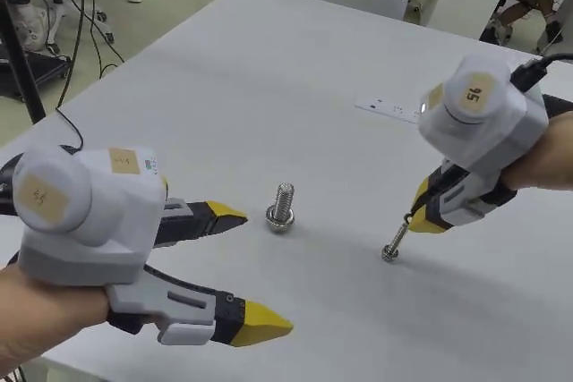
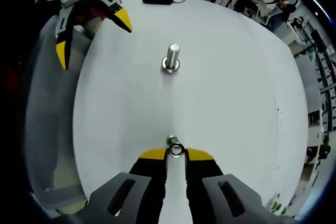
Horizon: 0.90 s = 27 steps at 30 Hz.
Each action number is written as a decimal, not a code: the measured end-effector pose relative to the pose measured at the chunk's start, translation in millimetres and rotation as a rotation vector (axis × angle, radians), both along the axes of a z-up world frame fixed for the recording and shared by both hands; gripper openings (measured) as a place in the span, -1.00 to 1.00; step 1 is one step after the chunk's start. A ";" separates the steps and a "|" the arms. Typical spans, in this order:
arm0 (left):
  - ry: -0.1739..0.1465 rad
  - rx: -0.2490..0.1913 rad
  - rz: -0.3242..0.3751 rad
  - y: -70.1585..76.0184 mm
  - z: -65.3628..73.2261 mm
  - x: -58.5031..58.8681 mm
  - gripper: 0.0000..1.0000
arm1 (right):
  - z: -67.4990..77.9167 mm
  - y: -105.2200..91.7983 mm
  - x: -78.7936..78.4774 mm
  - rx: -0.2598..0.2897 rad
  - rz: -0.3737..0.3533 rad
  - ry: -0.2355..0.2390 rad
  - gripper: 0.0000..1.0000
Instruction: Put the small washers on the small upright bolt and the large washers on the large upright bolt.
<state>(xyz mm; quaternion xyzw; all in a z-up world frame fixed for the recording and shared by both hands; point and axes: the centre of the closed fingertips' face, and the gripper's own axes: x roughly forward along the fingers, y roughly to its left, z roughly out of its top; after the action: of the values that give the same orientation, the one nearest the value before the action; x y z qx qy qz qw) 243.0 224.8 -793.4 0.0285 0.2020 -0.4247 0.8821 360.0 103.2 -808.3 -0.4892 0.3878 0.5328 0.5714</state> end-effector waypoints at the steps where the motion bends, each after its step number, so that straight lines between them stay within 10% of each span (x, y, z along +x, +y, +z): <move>1: 0.001 0.001 0.001 0.3 -0.3 0.1 0.49 | -2.4 -0.4 1.9 -0.002 -0.001 -0.001 -0.73; 27: 0.006 0.005 0.013 3.0 -2.1 0.0 0.48 | -17.9 2.0 0.9 -0.012 -0.005 0.036 -0.73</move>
<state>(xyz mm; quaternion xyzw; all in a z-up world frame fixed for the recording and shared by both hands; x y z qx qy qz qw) 243.0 227.9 -795.5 0.0279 0.2059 -0.4186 0.8841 360.9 105.2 -826.2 -0.4819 0.4023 0.5376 0.5630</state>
